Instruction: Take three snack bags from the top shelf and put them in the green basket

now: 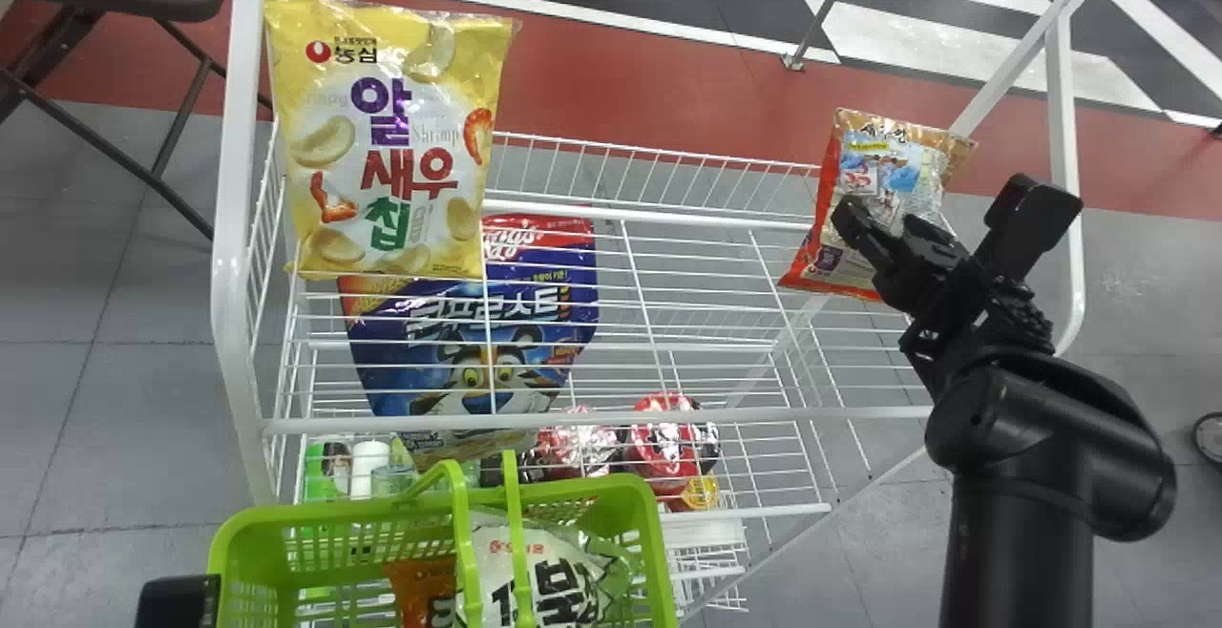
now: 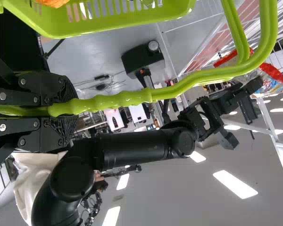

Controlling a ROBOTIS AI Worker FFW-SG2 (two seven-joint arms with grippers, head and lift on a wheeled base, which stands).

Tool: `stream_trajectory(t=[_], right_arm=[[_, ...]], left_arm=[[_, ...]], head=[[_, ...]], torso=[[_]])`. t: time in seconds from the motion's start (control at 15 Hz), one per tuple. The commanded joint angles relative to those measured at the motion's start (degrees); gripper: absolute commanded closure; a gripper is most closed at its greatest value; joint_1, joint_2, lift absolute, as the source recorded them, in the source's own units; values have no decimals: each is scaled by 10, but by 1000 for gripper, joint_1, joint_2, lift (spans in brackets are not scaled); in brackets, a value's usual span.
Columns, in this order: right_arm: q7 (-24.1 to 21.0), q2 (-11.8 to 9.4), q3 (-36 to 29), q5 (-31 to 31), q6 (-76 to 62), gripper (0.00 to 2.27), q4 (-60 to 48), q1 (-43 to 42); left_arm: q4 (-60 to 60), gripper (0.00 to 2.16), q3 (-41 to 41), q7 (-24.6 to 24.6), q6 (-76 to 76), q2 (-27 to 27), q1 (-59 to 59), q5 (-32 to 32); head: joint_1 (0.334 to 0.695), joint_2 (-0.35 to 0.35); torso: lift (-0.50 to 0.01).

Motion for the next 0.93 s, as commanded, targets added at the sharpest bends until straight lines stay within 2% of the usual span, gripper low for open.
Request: stream_trajectory(t=[0.0, 0.27, 0.6, 0.67, 0.8, 0.87], right_arm=[[13, -2, 0, -5, 4, 2148, 1, 6], [22, 1, -1, -22, -15, 2196, -41, 48], [26, 7, -9, -96, -5, 2196, -174, 151], [32, 9, -16, -126, 4, 2196, -214, 183], [57, 28, -39, -180, 50, 2192, -300, 244], [79, 45, -56, -206, 102, 2196, -348, 268]], left_arm=[[1, 1224, 1, 1, 0, 0, -1, 0], [2, 1224, 1, 2, 3, 0, -4, 0], [2, 1224, -1, 4, 3, 0, -4, 0], [2, 1224, -1, 4, 3, 0, -4, 0], [2, 1224, -1, 5, 5, 0, -4, 0], [2, 1224, -2, 6, 5, 0, -4, 0]], head=[[695, -350], [695, -350], [695, -350], [695, -350], [695, -350], [695, -350]], torso=[[-44], [-44], [-44], [-44], [-44], [-44]])
